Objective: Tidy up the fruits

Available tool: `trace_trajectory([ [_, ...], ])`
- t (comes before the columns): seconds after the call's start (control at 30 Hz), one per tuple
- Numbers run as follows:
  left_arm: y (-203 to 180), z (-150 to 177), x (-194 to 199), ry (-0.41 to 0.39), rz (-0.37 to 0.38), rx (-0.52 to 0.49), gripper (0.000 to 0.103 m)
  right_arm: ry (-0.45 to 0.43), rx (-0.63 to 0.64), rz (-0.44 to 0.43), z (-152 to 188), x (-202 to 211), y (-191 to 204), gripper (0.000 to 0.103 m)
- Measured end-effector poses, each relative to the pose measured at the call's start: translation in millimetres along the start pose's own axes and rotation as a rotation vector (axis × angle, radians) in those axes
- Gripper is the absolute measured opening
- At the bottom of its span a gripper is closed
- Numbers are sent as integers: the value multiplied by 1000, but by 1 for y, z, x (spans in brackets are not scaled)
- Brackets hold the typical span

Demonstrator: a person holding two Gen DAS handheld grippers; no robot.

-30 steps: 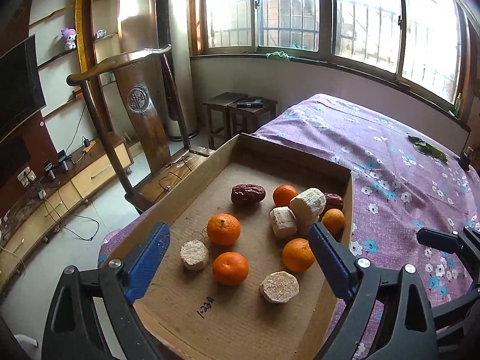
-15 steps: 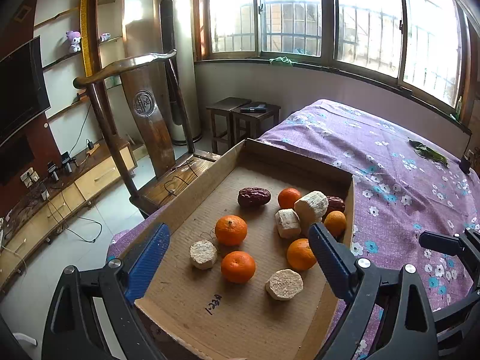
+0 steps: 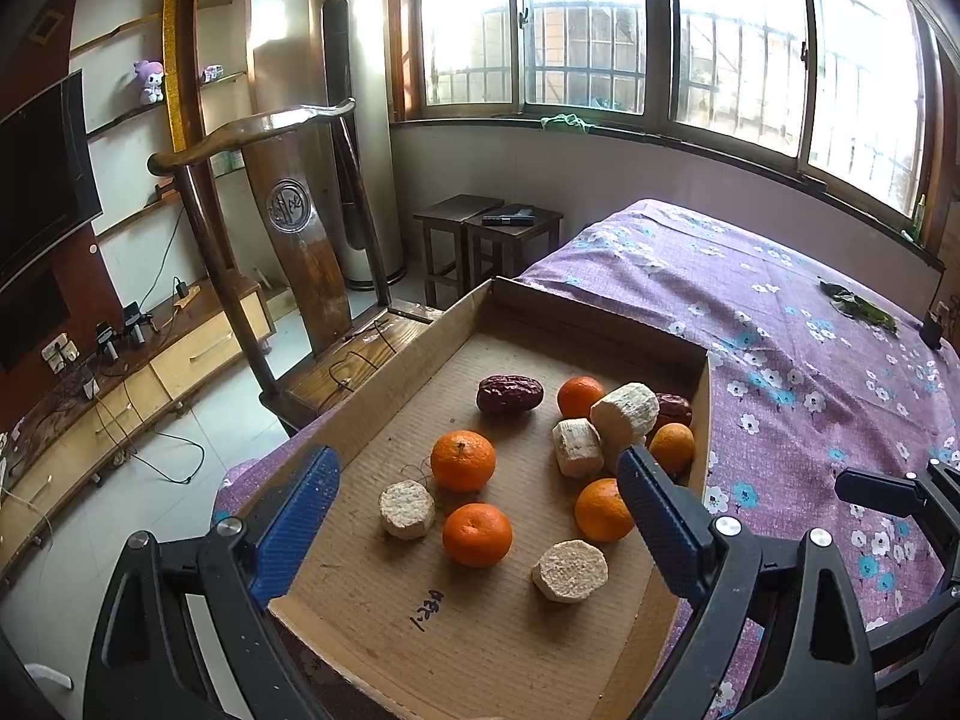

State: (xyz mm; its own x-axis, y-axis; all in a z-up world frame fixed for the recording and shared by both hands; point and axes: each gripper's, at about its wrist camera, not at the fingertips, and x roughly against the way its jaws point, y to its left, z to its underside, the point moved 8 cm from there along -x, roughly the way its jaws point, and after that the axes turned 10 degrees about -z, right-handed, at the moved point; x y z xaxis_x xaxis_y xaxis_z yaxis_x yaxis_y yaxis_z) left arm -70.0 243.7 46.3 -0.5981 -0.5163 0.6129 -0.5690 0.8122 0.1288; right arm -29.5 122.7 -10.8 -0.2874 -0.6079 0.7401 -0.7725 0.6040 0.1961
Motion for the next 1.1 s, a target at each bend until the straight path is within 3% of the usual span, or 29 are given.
trace_trajectory([
  [1.1, 1, -2, 0, 3, 4, 3, 93, 36, 21, -4, 2, -7, 4, 99],
])
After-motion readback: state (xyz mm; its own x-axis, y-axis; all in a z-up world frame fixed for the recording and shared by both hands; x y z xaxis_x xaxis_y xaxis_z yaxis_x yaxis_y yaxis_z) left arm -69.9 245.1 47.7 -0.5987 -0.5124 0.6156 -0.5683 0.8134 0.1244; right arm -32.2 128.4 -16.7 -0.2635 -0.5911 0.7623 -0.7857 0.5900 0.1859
